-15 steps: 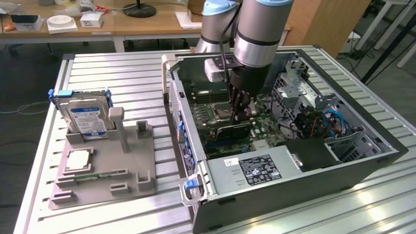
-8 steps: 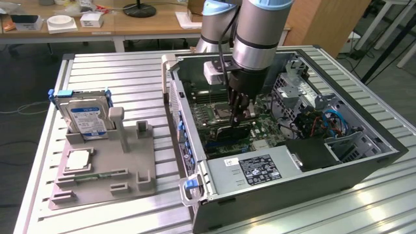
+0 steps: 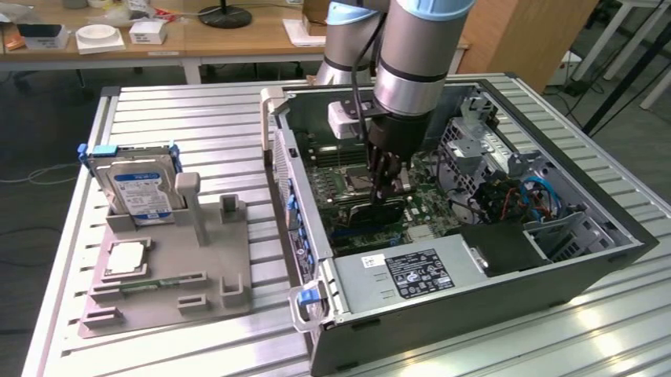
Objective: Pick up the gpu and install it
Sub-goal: 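Press down on the gpu until it lock into place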
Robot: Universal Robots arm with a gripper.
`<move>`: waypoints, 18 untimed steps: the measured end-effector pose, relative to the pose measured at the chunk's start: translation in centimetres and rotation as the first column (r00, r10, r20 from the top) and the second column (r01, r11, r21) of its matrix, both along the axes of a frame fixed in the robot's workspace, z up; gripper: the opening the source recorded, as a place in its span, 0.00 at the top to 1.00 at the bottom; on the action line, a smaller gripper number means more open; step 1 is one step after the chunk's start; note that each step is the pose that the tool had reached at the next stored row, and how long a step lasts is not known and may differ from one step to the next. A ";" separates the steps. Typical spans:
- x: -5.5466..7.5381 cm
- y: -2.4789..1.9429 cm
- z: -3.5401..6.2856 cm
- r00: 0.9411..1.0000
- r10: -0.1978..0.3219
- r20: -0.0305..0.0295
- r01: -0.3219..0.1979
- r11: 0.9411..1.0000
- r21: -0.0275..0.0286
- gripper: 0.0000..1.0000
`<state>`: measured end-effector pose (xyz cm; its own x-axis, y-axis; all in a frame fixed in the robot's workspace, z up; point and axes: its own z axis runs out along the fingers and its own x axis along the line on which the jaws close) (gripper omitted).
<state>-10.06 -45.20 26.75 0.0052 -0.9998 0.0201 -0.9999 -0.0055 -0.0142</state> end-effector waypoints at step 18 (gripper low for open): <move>0.0 0.00 -0.33 1.000 0.000 0.000 0.000 1.000 -0.007 0.89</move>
